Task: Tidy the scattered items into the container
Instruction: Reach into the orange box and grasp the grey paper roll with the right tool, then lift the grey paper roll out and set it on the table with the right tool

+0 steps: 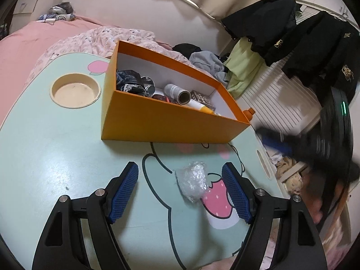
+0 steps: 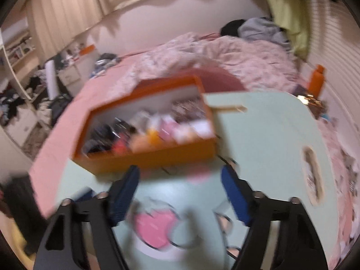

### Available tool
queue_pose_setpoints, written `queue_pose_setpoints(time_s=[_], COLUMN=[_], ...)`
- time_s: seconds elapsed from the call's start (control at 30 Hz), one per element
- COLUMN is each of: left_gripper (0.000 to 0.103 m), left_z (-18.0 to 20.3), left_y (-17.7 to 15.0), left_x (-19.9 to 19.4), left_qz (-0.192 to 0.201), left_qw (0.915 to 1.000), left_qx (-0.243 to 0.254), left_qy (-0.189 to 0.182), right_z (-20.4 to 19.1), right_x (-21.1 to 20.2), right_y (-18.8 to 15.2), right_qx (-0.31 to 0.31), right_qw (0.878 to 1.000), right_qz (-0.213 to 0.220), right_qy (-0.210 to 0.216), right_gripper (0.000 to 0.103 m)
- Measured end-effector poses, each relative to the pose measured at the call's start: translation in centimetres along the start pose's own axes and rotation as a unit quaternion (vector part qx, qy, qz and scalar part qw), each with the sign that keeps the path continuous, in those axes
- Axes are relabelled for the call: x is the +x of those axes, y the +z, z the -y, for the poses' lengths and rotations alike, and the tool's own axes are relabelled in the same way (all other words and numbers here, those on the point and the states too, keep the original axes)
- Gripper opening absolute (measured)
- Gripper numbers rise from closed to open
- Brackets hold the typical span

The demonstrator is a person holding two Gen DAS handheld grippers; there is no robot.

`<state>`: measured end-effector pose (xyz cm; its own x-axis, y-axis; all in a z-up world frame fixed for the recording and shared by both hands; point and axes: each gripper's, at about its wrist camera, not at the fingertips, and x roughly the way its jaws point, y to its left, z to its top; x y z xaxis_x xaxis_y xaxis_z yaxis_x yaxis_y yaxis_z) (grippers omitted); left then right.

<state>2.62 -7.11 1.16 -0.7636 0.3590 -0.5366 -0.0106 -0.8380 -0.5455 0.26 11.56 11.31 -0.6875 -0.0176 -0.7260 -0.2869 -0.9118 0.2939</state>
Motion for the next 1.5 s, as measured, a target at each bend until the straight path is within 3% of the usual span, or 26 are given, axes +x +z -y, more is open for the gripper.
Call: queue_pose_setpoints(time_s=[0.1, 0.2, 0.37, 0.5, 0.57, 0.6, 0.73, 0.8, 0.97, 1.1, 1.23, 1.4, 1.5], left_gripper=[0.077, 0.077, 0.077, 0.077, 0.077, 0.077, 0.077, 0.077, 0.077, 0.077, 0.077, 0.077, 0.077], left_z=[0.2, 0.1, 0.1, -0.1, -0.2, -0.3, -0.5, -0.5, -0.6, -0.6, -0.8, -0.7, -0.6], left_y=[0.0, 0.0, 0.0, 0.0, 0.0, 0.0, 0.0, -0.1, -0.2, -0.2, -0.3, -0.3, -0.3], left_x=[0.0, 0.0, -0.1, 0.0, 0.0, 0.0, 0.1, 0.1, 0.0, 0.1, -0.1, 0.0, 0.0], left_qz=[0.002, 0.002, 0.005, 0.002, 0.002, 0.003, 0.002, 0.002, 0.003, 0.000, -0.002, -0.003, -0.002], left_qw=[1.0000, 1.0000, 1.0000, 1.0000, 0.9999, 0.9999, 0.9999, 0.9999, 0.9999, 0.9999, 0.9999, 0.9999, 1.0000], left_qx=[0.003, 0.002, 0.001, -0.002, -0.004, -0.006, -0.010, -0.011, -0.013, -0.014, -0.011, -0.010, -0.007], left_qy=[0.001, -0.001, -0.004, -0.008, -0.010, -0.010, -0.012, -0.012, -0.008, -0.006, -0.003, 0.000, 0.003], right_z=[-2.5, -4.4, -5.7, -6.0, -6.2, -6.1, -6.1, -6.2, -6.1, -4.5, -1.5, 0.7, 1.4], right_x=[2.4, 6.2, 12.0, 13.5, 13.9, 14.0, 13.0, 11.3, 4.2, -0.3, -2.0, 0.8, 2.8], right_y=[3.4, 5.3, 5.5, 5.4, 5.5, 5.5, 5.3, 5.2, 3.6, 0.6, -3.6, -7.5, -8.3], right_qx=[0.007, 0.001, 0.008, 0.012, 0.016, 0.017, 0.011, 0.006, -0.016, -0.018, 0.007, 0.027, 0.035], right_qw=[0.999, 0.999, 0.992, 0.992, 0.991, 0.990, 0.992, 0.996, 0.999, 0.997, 0.998, 0.999, 0.998], right_qz=[-0.027, -0.053, -0.121, -0.124, -0.130, -0.135, -0.122, -0.092, -0.015, 0.007, 0.009, -0.032, -0.049], right_qy=[0.030, 0.009, -0.017, -0.034, -0.026, -0.024, -0.010, 0.001, 0.049, 0.072, 0.065, 0.018, 0.015], right_gripper=[0.056, 0.050, 0.034, 0.032, 0.022, 0.022, 0.022, 0.022, 0.022, 0.022, 0.022, 0.022, 0.023])
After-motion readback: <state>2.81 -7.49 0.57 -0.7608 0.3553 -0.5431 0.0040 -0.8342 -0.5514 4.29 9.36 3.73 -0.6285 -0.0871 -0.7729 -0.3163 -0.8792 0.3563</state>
